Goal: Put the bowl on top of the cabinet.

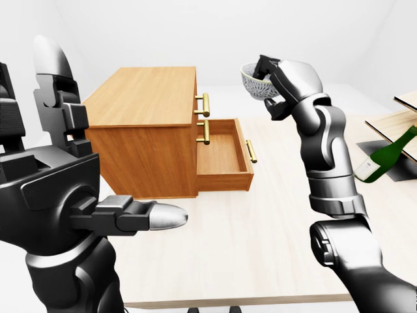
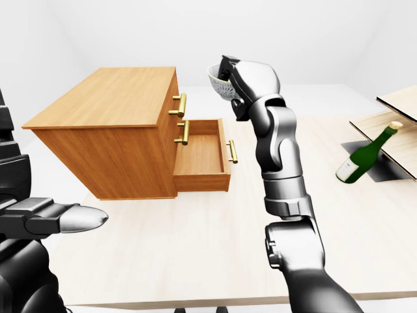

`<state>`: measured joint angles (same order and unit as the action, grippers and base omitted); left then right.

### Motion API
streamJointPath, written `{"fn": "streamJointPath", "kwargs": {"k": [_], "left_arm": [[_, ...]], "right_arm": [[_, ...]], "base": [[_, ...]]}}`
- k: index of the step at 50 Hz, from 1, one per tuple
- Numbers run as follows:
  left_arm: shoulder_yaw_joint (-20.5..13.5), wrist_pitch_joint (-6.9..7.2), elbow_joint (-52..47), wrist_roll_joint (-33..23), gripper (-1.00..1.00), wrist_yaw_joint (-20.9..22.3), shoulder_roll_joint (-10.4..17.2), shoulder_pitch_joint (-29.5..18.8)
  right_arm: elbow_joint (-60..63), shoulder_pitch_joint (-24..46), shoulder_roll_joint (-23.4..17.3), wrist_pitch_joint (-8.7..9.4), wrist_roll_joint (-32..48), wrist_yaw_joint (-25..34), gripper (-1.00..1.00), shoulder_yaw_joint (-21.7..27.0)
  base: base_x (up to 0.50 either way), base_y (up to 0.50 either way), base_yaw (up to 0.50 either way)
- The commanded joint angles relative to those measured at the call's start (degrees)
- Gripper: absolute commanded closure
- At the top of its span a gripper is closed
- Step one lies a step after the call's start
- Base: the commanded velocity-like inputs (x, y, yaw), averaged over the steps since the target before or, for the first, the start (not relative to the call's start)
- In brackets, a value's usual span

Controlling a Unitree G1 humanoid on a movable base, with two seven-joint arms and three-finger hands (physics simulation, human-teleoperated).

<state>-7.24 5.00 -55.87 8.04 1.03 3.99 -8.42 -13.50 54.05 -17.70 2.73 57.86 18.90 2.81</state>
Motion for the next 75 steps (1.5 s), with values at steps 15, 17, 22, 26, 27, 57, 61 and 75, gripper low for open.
{"fn": "streamJointPath", "kwargs": {"k": [15,17,22,26,27,57,61,75], "left_arm": [[-0.5,0.0,-0.1,0.7,-1.0,-0.3,0.2,-0.4],[-0.6,0.0,-0.3,0.8,-1.0,-0.3,0.2,-0.5],[-0.7,0.0,-0.4,1.0,-1.0,-0.4,0.3,-0.6],[-0.7,0.0,-0.4,1.1,-1.0,-0.5,0.3,-0.6],[-0.8,0.0,-0.4,1.1,-1.0,-0.5,0.3,-0.7],[-2.2,0.0,-1.9,2.8,-1.0,-1.2,0.9,-2.0],[-3.9,0.0,-2.0,3.8,-1.0,-1.3,1.3,-2.9],[-6.9,0.0,-1.5,6.7,-1.0,-2.4,3.1,-4.8]], "right_arm": [[7.0,1.5,8.7,2.27,2.0,3.2,1.0,-3.3],[6.7,1.7,9.2,2.27,2.2,3.1,1.0,-3.6],[5.3,2.9,9.9,2.27,2.8,2.9,1.0,-4.0],[4.5,3.5,10.6,2.27,3.2,2.4,1.0,-4.4],[4.6,3.4,10.9,2.27,3.3,2.5,1.0,-4.5],[9.0,-1.2,19.1,2.27,8.3,3.6,1.0,-8.4],[9.3,-1.7,20.1,2.27,8.8,3.5,1.0,-8.8],[8.9,-0.9,21.5,2.27,9.5,3.8,1.0,-9.3]], "base": [[0.0,0.0,0.0],[0.0,0.0,0.0],[0.0,0.0,0.0],[0.0,0.0,0.0],[0.0,0.0,0.0],[0.0,0.0,0.0],[0.0,0.0,0.0],[0.0,0.0,0.0]]}}
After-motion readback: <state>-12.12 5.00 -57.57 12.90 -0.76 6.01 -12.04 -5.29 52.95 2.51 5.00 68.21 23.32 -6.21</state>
